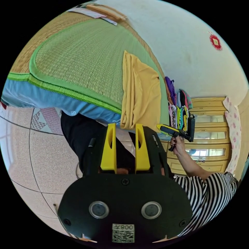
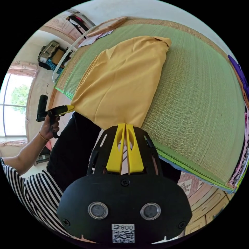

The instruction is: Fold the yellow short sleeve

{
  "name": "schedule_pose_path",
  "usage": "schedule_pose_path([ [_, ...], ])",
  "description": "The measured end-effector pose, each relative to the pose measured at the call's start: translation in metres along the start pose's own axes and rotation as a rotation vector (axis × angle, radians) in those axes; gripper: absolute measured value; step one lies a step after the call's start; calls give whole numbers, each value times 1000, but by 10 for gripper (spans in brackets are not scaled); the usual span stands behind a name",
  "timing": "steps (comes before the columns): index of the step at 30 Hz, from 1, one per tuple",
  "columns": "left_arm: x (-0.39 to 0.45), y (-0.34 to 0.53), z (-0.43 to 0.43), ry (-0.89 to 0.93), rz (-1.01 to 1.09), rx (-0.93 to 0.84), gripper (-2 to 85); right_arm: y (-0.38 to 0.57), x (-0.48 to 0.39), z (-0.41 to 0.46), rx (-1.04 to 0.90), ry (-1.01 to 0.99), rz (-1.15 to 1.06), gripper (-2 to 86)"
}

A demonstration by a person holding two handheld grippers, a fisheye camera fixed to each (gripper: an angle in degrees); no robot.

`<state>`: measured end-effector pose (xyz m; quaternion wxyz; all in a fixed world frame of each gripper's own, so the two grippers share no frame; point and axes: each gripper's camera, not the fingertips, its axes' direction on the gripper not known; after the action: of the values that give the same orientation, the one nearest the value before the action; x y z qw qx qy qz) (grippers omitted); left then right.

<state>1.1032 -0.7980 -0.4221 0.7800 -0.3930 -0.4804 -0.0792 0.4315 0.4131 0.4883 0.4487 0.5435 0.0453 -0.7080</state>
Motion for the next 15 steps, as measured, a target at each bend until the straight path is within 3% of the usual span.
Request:
schedule_pose_path([
  [8, -46, -2, 15, 170, -23, -26, 51, 0, 35, 40, -8, -97, 7, 2],
  [15, -62, 12, 19, 195, -53, -24, 34, 7, 77, 78, 8, -227, 83, 4],
])
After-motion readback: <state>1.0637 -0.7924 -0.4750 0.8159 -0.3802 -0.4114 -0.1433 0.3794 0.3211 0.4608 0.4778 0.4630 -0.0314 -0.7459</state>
